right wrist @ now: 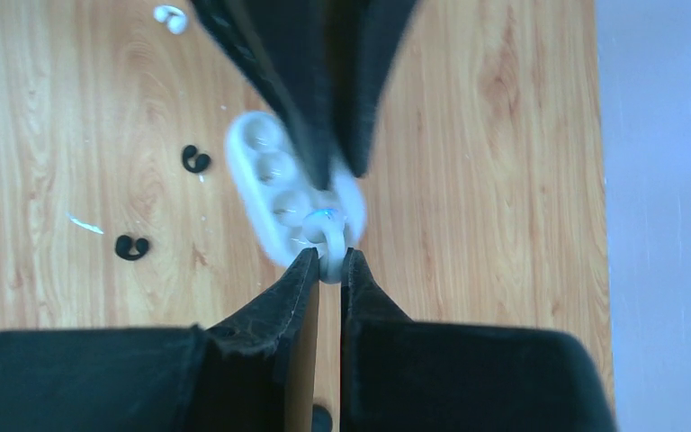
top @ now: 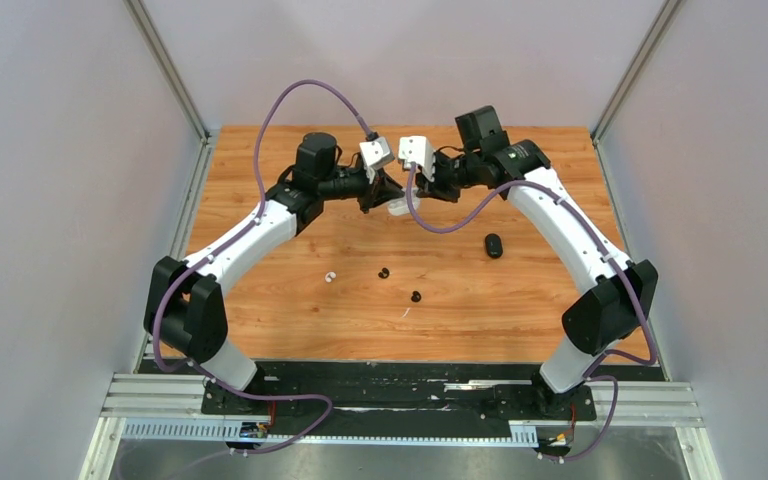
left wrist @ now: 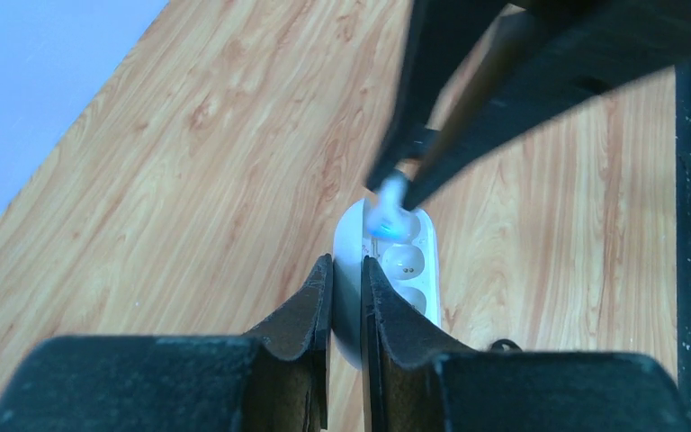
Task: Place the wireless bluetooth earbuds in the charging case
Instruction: Insert the right earbud into the right side groove of the charging case.
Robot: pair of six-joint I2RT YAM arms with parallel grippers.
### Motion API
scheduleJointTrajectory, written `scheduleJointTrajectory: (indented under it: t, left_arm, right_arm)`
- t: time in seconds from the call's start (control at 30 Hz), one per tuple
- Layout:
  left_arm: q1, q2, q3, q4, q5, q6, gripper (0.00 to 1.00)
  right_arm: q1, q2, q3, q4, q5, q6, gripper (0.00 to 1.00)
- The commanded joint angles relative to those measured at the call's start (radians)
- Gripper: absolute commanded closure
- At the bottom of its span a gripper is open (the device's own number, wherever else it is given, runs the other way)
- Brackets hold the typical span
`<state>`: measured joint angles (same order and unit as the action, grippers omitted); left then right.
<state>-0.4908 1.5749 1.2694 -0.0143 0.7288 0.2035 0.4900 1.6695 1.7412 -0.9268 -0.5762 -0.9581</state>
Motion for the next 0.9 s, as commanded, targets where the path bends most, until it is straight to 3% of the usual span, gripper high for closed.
scheduleJointTrajectory:
  t: [0.0, 0.53, 0.87]
  left_arm:
    - [-0.014, -0.026, 0.04, 0.028, 0.063, 0.073, 1.0]
    - [-0.014, -0.004, 0.049, 0.041, 0.006, 0.061, 1.0]
    - [-0.014, -0.004, 0.038, 0.069, -0.05, 0.068, 1.0]
  right_arm:
    - [-0.02, -0.016, -0.014, 0.09, 0.022, 0.053, 1.0]
    - [-0.017, -0.04, -0.034, 0.073, -0.081, 0.002, 1.0]
    - [-0.019, -0.037, -0.01, 0.075, -0.128, 0.118, 1.0]
